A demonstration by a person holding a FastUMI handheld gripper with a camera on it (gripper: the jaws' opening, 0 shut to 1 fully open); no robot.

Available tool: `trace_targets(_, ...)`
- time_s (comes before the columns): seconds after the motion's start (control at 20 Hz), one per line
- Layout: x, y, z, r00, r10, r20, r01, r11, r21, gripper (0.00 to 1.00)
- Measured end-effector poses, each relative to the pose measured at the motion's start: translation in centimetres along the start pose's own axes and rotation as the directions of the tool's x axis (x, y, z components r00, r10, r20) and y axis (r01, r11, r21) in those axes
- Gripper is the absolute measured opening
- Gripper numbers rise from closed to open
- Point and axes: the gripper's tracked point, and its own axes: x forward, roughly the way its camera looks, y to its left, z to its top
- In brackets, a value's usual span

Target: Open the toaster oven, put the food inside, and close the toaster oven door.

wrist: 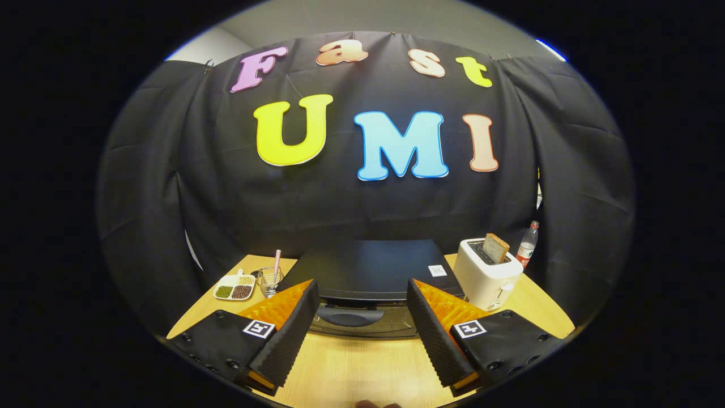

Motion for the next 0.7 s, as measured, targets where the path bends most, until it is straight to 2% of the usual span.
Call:
trace_targets(0.2, 3.7, 1.2, -2.5, 0.996, 0.018, -0.092, -0.016, 0.999, 0.028, 0.99)
trace_targets(0.4, 6.8, 1.4, -4.3, 0.991, -0.008, -0.132, 0.009, 1.000, 0.007, 0.99)
trace_targets(0.7, 10.1, 1.1, -6.6, 0.980, -0.048, -0.192, 0.056, 0.998, 0.037, 0.98)
